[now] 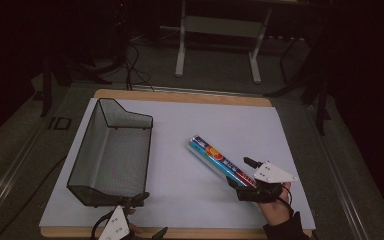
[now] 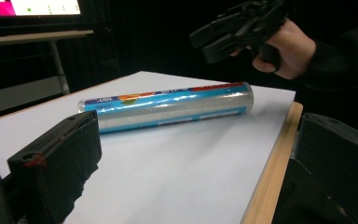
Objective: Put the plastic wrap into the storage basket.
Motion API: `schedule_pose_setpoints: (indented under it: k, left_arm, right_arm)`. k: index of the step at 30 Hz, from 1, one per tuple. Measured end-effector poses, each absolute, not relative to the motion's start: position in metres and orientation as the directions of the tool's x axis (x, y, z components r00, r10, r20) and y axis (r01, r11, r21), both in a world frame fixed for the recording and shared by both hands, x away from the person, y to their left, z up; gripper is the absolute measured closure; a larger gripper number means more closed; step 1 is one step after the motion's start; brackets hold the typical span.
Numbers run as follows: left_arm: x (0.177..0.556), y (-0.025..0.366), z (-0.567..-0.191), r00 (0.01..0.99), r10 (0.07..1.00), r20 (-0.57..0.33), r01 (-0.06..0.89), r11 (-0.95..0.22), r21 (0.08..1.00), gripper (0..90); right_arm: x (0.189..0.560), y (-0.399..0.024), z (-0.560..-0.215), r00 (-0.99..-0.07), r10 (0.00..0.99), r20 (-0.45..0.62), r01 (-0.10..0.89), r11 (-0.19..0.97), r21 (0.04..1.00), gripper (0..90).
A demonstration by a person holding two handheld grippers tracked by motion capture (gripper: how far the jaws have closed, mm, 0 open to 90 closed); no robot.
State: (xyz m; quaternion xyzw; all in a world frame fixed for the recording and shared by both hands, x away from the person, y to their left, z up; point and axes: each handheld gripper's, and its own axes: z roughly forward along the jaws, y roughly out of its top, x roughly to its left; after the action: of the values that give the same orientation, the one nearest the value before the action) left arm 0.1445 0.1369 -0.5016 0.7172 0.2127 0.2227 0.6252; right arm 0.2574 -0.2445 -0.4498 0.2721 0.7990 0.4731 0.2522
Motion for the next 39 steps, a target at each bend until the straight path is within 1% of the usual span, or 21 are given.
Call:
schedule_pose_setpoints:
  k: [2,3,6,7,9,10,12,14,15,19,20,23,27,28,29,30,31,34,35,36,39]
  left_arm:
    - [0.144,0.137,-0.502,0.809,0.585,0.055,0.026,-0.129,0.991,0.7]
    - [0.145,0.137,-0.501,0.81,0.585,0.054,0.026,-0.128,0.991,0.7]
    - [0.144,0.138,-0.501,0.81,0.584,0.053,0.027,-0.127,0.992,0.7]
    - [0.144,0.138,-0.501,0.81,0.584,0.052,0.027,-0.126,0.992,0.7]
    - [0.144,0.138,-0.501,0.81,0.584,0.052,0.027,-0.126,0.992,0.7]
    - [0.145,0.138,-0.501,0.811,0.583,0.052,0.028,-0.127,0.992,0.7]
    - [0.145,0.138,-0.501,0.813,0.581,0.05,0.029,-0.125,0.992,0.7]
    - [0.145,0.138,-0.501,0.814,0.579,0.048,0.03,-0.124,0.992,0.7]
    - [0.145,0.138,-0.501,0.815,0.578,0.047,0.031,-0.124,0.992,0.7]
    - [0.145,0.138,-0.501,0.814,0.578,0.053,0.027,-0.129,0.991,0.7]
    - [0.145,0.138,-0.501,0.814,0.578,0.053,0.027,-0.129,0.991,0.7]
    - [0.145,0.137,-0.501,0.816,0.576,0.052,0.027,-0.128,0.991,0.7]
    - [0.145,0.137,-0.501,0.818,0.573,0.051,0.027,-0.127,0.992,0.7]
    - [0.145,0.137,-0.501,0.818,0.572,0.051,0.028,-0.128,0.991,0.7]
    - [0.145,0.137,-0.501,0.819,0.572,0.05,0.027,-0.126,0.992,0.7]
    - [0.145,0.137,-0.502,0.819,0.571,0.05,0.028,-0.127,0.992,0.7]
    - [0.145,0.137,-0.501,0.82,0.571,0.05,0.028,-0.126,0.992,0.7]
    - [0.145,0.137,-0.501,0.82,0.57,0.052,0.025,-0.126,0.992,0.7]
    - [0.145,0.137,-0.501,0.82,0.57,0.053,0.024,-0.127,0.992,0.7]
    - [0.145,0.137,-0.501,0.82,0.57,0.054,0.024,-0.128,0.991,0.7]
    - [0.145,0.137,-0.501,0.82,0.57,0.052,0.026,-0.128,0.991,0.7]
  right_arm:
    - [0.261,-0.242,-0.45,-0.714,0.68,-0.166,0.199,0.425,0.883,19.5]
    - [0.271,-0.239,-0.449,-0.717,0.684,-0.136,0.253,0.437,0.863,20.0]
    - [0.28,-0.235,-0.449,-0.715,0.691,-0.11,0.288,0.434,0.854,22.1]
    - [0.284,-0.234,-0.449,-0.719,0.688,-0.097,0.303,0.436,0.848,21.3]
    - [0.293,-0.231,-0.449,-0.722,0.689,-0.061,0.342,0.432,0.834,12.0]
    - [0.298,-0.227,-0.45,-0.711,0.7,-0.06,0.368,0.444,0.817,10.4]
    - [0.306,-0.225,-0.452,-0.731,0.681,-0.044,0.39,0.47,0.792,9.5]
    - [0.314,-0.224,-0.453,-0.754,0.657,0.004,0.413,0.469,0.78,9.4]
    - [0.318,-0.222,-0.455,-0.746,0.666,-0.008,0.424,0.483,0.766,9.4]
    - [0.332,-0.216,-0.461,-0.777,0.63,-0.012,0.446,0.563,0.696,9.5]
    - [0.332,-0.216,-0.461,-0.777,0.63,-0.012,0.446,0.563,0.696,9.5]
    - [0.345,-0.206,-0.47,-0.788,0.615,-0.026,0.466,0.623,0.628,13.5]
    - [0.355,-0.197,-0.48,-0.796,0.606,-0.008,0.497,0.66,0.563,13.4]
    - [0.355,-0.197,-0.48,-0.796,0.606,-0.008,0.497,0.66,0.563,13.4]
    - [0.359,-0.193,-0.484,-0.792,0.61,0.003,0.519,0.671,0.53,14.1]
    - [0.359,-0.193,-0.484,-0.792,0.61,0.003,0.519,0.671,0.53,14.1]
    - [0.363,-0.189,-0.487,-0.791,0.612,-0.003,0.53,0.687,0.498,15.8]
    - [0.368,-0.186,-0.491,-0.782,0.623,-0.004,0.554,0.698,0.453,19.8]
    - [0.369,-0.185,-0.492,-0.776,0.63,-0.017,0.559,0.7,0.444,24.3]
    - [0.371,-0.185,-0.492,-0.769,0.639,-0.026,0.567,0.699,0.435,25.7]
    - [0.376,-0.183,-0.496,-0.758,0.652,-0.019,0.6,0.708,0.374,26.7]
